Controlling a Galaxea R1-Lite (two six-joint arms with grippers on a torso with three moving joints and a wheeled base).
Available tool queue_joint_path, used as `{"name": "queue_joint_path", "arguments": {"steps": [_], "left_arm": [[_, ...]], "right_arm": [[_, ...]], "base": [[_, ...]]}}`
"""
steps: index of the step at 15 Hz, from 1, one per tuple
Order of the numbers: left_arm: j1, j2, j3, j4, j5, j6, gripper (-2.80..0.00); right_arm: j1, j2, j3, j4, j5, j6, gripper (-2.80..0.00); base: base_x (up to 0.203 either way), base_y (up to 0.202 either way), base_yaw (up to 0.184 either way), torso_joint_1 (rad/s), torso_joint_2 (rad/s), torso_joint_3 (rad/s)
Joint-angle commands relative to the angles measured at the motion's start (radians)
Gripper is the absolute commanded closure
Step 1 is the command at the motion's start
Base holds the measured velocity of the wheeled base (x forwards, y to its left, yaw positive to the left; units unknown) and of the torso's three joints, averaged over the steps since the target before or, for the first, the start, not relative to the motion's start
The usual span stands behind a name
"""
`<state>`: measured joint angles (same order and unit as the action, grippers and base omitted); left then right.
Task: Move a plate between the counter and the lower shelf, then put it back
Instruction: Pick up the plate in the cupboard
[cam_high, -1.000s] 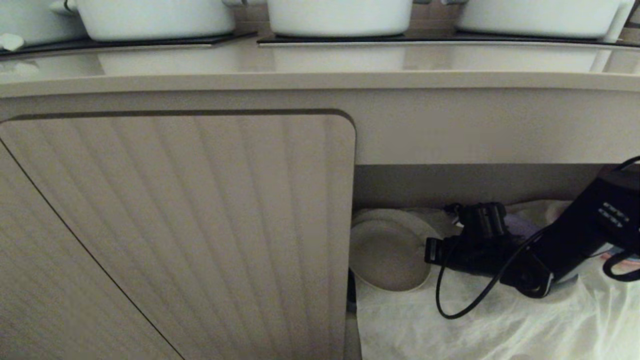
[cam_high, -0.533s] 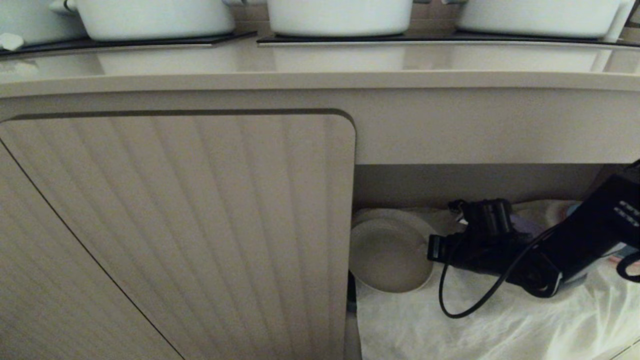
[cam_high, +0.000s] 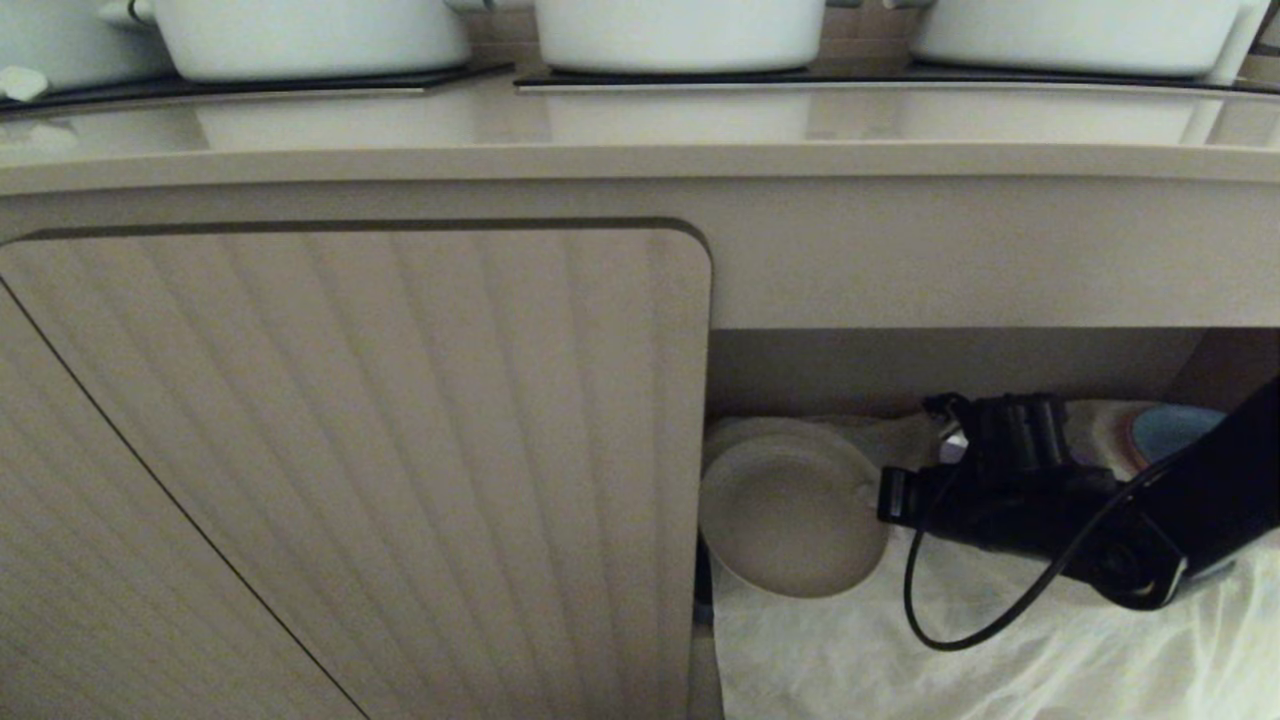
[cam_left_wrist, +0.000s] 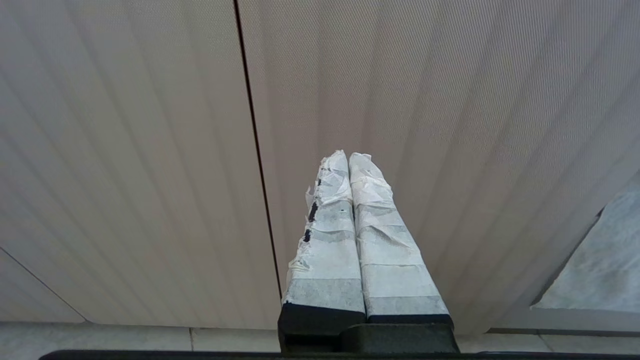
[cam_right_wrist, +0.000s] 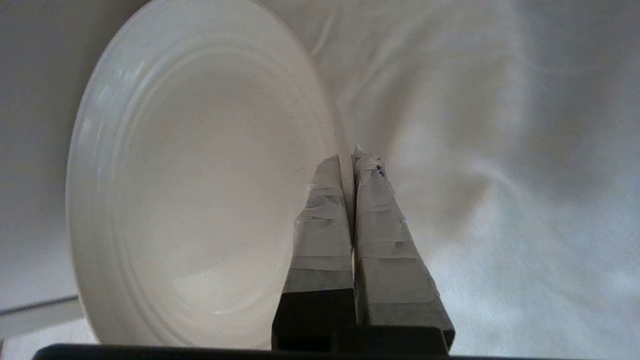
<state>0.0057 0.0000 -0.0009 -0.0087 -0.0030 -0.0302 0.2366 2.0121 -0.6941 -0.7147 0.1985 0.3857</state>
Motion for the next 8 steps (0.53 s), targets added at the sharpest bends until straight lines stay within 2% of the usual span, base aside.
{"name": "queue_joint_path", "arguments": {"steps": [1, 8], "left_arm": [[0.000, 0.000, -0.001, -0.001, 0.000, 0.000, 0.00], [0.000, 0.000, -0.001, -0.001, 0.000, 0.000, 0.00]], "right_arm": [[-0.006, -0.048, 0.037, -0.005, 0.001, 0.003, 0.00], [-0.010, -0.150, 0.163, -0.002, 0.003, 0.003, 0.00]], "base": [[0.000, 0.000, 0.000, 0.000, 0.00, 0.000], [0.000, 0.000, 0.000, 0.000, 0.00, 0.000]]}}
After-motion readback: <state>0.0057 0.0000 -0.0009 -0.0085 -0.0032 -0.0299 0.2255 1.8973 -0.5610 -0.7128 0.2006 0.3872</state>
